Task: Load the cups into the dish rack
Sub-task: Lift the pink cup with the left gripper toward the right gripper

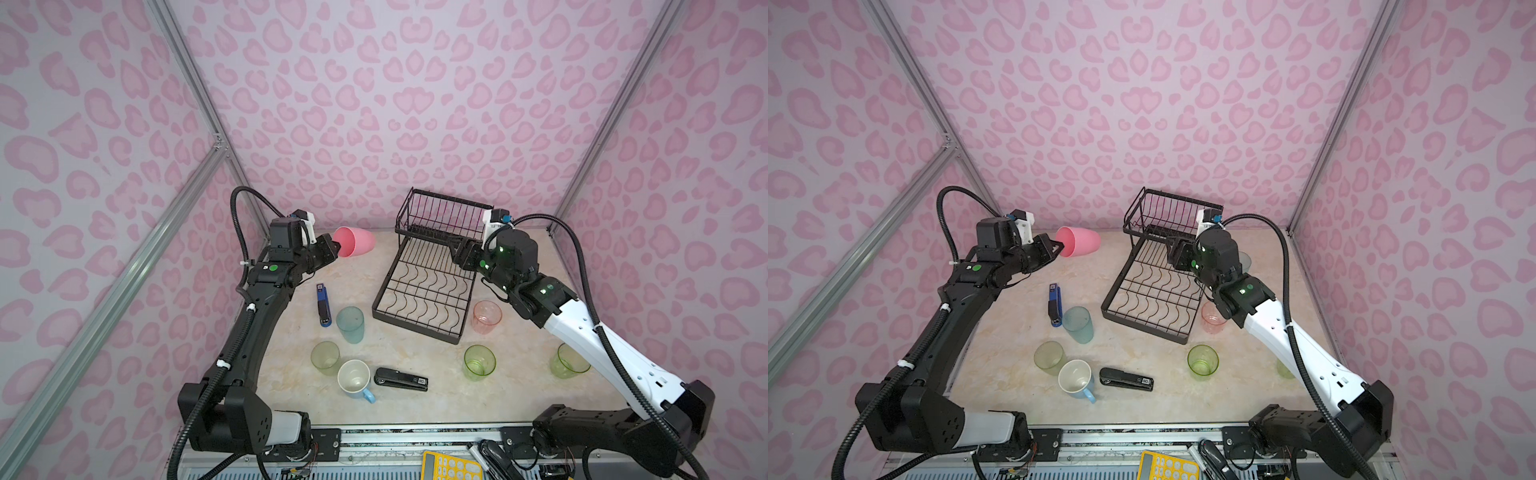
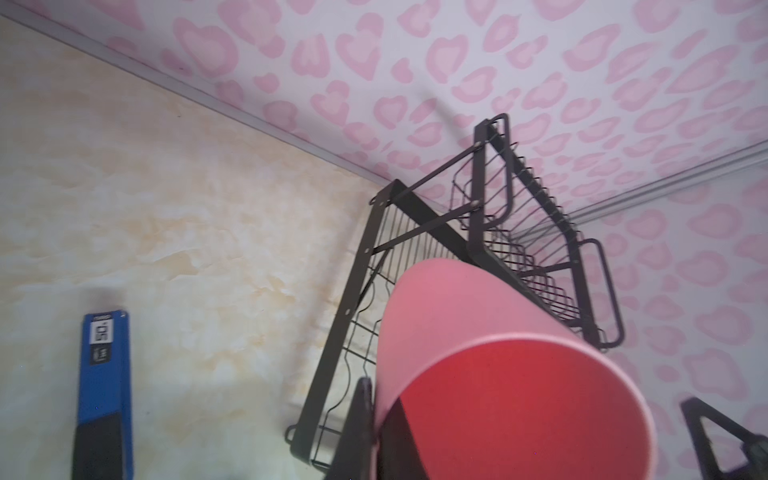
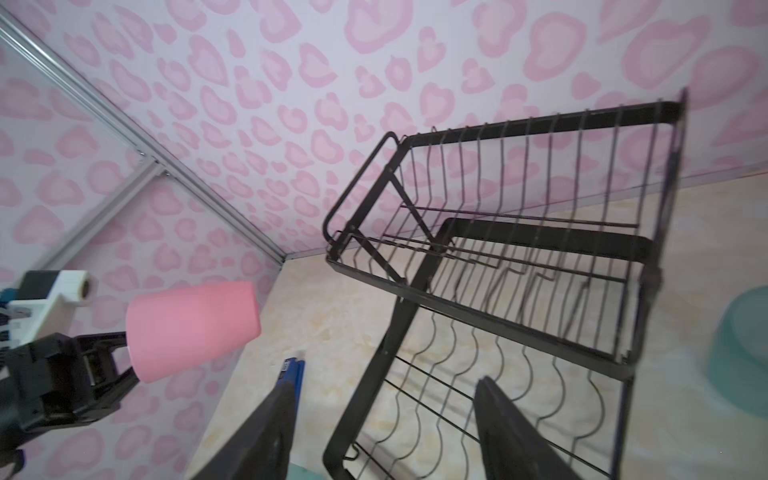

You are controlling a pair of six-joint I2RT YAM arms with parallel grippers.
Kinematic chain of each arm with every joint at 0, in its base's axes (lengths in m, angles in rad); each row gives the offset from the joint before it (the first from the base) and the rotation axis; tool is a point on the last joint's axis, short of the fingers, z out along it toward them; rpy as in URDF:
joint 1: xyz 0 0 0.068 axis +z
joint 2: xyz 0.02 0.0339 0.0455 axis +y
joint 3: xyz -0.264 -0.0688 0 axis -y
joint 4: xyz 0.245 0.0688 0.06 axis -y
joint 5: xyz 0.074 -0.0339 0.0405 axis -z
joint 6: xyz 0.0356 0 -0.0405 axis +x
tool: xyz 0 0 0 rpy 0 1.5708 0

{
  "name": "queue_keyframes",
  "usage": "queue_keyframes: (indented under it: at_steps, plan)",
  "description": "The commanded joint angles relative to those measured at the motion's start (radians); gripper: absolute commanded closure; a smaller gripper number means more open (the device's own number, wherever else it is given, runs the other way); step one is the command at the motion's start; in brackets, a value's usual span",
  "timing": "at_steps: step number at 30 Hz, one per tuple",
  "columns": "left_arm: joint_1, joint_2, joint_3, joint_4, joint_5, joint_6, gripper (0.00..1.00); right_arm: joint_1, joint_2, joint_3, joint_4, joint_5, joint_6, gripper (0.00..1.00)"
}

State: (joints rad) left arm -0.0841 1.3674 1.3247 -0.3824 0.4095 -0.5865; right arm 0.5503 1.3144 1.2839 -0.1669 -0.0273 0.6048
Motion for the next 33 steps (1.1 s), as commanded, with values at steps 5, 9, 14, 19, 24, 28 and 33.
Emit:
queue_keyframes:
  at_steps: [5, 9, 14, 19, 24, 28, 33]
  plan:
    - [0.002, -0.052, -0.011, 0.346, 0.259, -0.166, 0.97, 0.004, 0.109, 0.121, 0.173, -0.158, 0.26, 0.3]
    - [-0.003, -0.031, -0.048, 0.529, 0.351, -0.255, 0.97, 0.001, 0.161, 0.176, 0.191, -0.174, 0.368, 0.31]
    - [-0.031, 0.009, -0.081, 0.709, 0.4, -0.329, 0.97, -0.014, 0.209, 0.172, 0.32, -0.235, 0.522, 0.33]
    - [-0.071, 0.054, -0.072, 0.777, 0.408, -0.343, 0.97, -0.038, 0.268, 0.177, 0.402, -0.306, 0.657, 0.33]
    - [-0.094, 0.104, -0.074, 0.816, 0.41, -0.349, 0.97, -0.047, 0.305, 0.171, 0.471, -0.352, 0.758, 0.33]
    - [-0.101, 0.141, -0.079, 0.846, 0.404, -0.36, 0.97, -0.043, 0.313, 0.17, 0.493, -0.361, 0.791, 0.28]
    - [-0.118, 0.178, -0.072, 0.883, 0.408, -0.375, 0.97, -0.035, 0.324, 0.176, 0.504, -0.362, 0.807, 0.24]
